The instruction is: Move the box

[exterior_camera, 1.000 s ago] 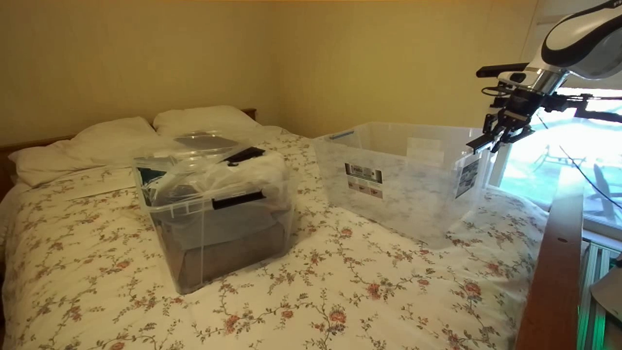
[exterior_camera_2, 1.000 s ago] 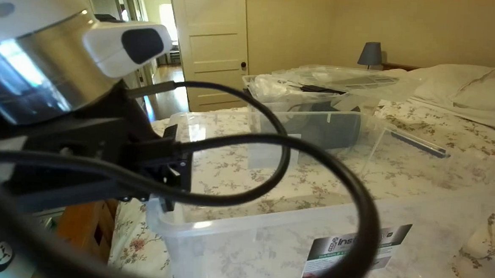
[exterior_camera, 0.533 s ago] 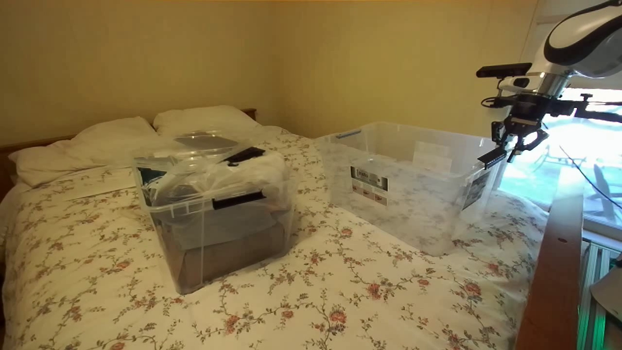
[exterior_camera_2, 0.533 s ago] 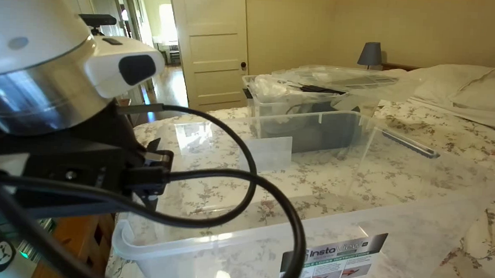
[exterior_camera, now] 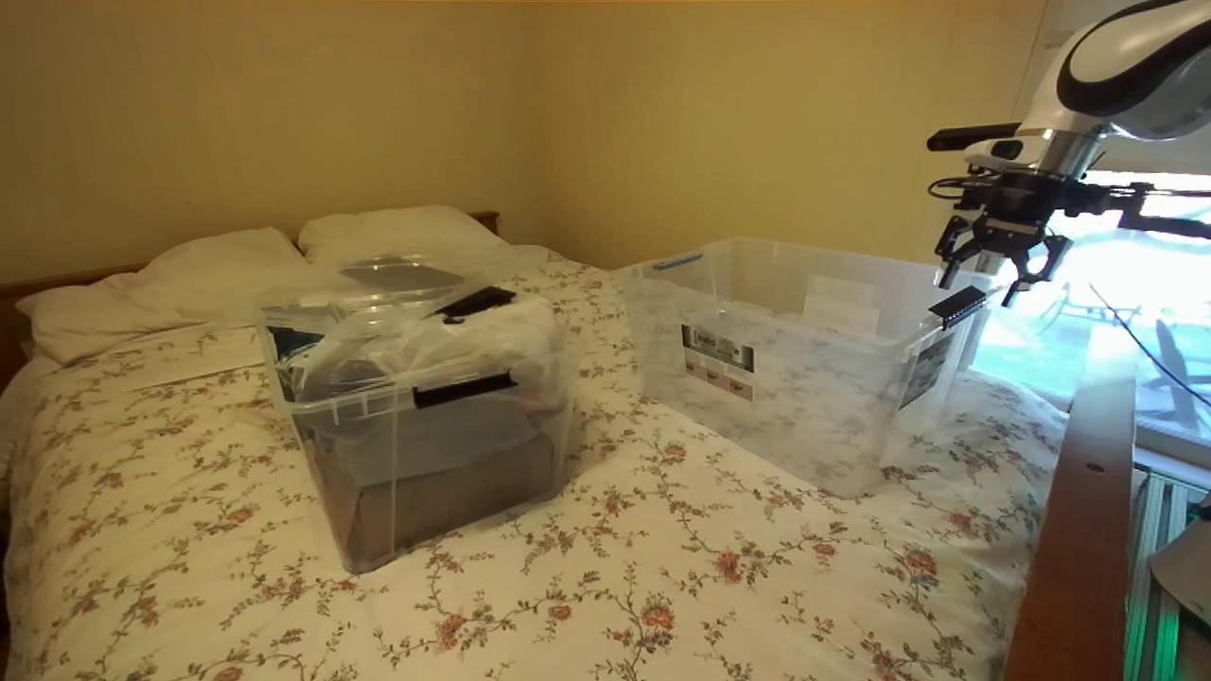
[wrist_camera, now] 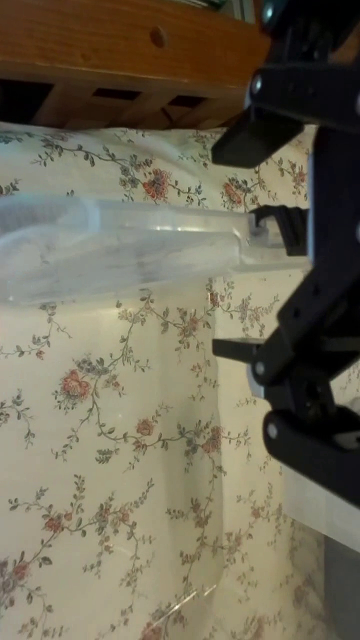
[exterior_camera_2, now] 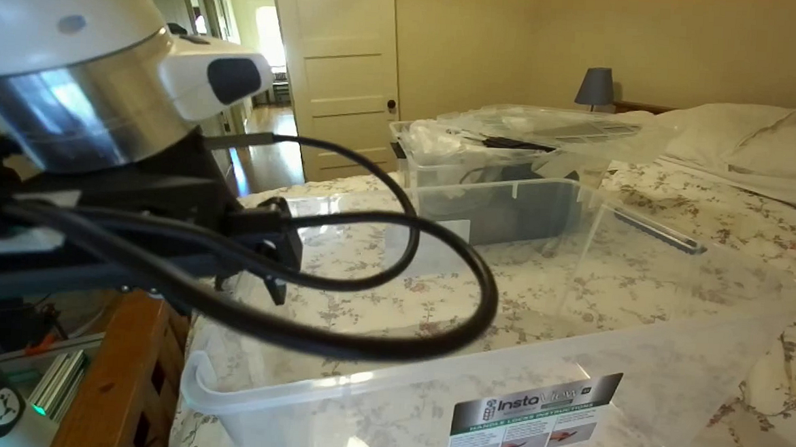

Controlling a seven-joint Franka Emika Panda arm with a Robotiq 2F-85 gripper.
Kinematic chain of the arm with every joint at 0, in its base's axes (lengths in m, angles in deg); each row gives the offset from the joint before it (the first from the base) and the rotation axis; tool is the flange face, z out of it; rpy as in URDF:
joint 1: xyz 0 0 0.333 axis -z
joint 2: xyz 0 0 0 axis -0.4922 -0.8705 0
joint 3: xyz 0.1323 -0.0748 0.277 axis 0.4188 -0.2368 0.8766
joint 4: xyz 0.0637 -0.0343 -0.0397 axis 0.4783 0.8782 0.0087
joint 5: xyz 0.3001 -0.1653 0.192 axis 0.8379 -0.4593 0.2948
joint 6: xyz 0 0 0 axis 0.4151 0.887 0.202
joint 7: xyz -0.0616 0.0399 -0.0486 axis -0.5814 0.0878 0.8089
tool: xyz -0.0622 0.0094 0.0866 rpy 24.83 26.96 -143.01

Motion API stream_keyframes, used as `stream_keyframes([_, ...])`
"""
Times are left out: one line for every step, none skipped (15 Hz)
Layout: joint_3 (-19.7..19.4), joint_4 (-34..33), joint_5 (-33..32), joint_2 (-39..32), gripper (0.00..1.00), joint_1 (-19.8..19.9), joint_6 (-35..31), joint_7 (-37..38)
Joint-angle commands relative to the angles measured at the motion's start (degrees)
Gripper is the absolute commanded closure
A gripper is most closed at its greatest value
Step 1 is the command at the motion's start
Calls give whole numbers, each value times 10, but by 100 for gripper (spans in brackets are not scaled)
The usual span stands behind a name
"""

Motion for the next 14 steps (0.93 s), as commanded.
stream_keyframes([45, -31, -2, 7, 0, -12, -19, 118])
stream_keyframes([55, -47, 0, -1, 0, -20, -24, 151])
stream_keyframes([63, -60, 3, -8, 0, -28, -36, 183])
stream_keyframes([66, -72, 11, -15, 0, -41, -55, 211])
stream_keyframes([67, -75, 18, -22, 0, -57, -96, 225])
stream_keyframes([67, -74, 26, -32, 0, -73, -154, 238])
stream_keyframes([69, -76, 28, -51, 0, -85, -209, 258])
stream_keyframes([68, -79, 24, -72, 0, -95, -249, 275])
stream_keyframes([53, -63, -2, -21, 0, -94, -189, 260])
stream_keyframes([53, -64, -2, -36, 0, -103, -220, 273])
stream_keyframes([54, -65, -1, -49, 0, -108, -236, 279])
stream_keyframes([54, -66, -1, -58, 0, -109, -244, 282])
stream_keyframes([54, -68, 0, -64, 0, -108, -246, 282])
stream_keyframes([54, -71, 0, -66, 0, -108, -246, 282])
